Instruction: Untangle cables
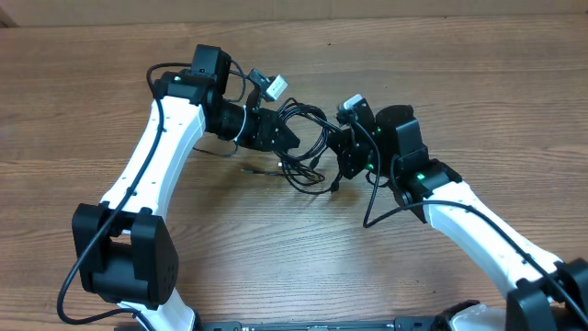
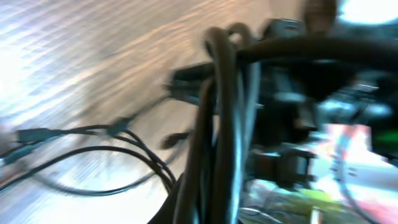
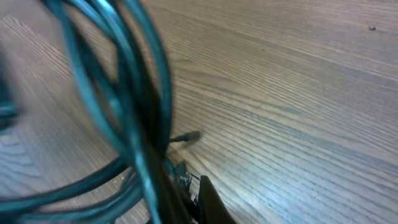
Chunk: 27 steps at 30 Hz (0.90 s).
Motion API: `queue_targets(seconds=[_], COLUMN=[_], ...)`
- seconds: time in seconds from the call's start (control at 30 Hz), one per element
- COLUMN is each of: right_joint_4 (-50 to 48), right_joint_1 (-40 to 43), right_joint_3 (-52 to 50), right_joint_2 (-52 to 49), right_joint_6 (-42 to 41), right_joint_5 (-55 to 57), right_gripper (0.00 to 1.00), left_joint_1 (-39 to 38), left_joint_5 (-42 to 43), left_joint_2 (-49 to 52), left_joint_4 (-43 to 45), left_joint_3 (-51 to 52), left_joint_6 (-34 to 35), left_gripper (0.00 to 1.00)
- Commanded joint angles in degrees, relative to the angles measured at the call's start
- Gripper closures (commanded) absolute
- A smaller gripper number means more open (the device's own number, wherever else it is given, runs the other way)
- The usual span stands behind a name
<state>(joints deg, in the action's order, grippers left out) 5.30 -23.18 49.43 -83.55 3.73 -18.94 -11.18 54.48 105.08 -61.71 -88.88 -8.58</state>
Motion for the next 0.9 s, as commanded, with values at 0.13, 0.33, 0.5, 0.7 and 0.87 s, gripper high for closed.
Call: queue_targets(seconds=[0.13,0.33,0.5,0.7,0.87], right_joint_4=[10.82,13.66,12.17,7.85,7.08], right_joint_1=[0.42,0.42,0.37,0.37,0.37], right_joint_3=[0.15,0.15,0.15,0.15,0.15], right_joint_2=[11.47,12.5,12.48,10.27,7.32], right_joint_6=[-0.66,-0.66,-0.63,-0.7,-3.39], right_joint_5=[-4.13,-24.26,-31.08,-27.56,-17.81], right_gripper=[0.96,0.96,0.96,0.96,0.96], left_joint_1=[0.0,-0.35,-1.57,-5.35,-7.43], left_joint_5=[-11.19,-11.52,-10.47,-4.72,-0.22], left_joint_2=[-1.27,-1.27,-1.27,-1.27,-1.27], left_joint_4=[8.31,12.11,12.5,12.5,12.41], left_joint_3=[-0.85,-0.85,-0.85,-0.85,-0.85], left_joint_6=[10.03,11.63,11.58,6.75,2.93], left_gripper=[0.96,0.96,0.96,0.96,0.96])
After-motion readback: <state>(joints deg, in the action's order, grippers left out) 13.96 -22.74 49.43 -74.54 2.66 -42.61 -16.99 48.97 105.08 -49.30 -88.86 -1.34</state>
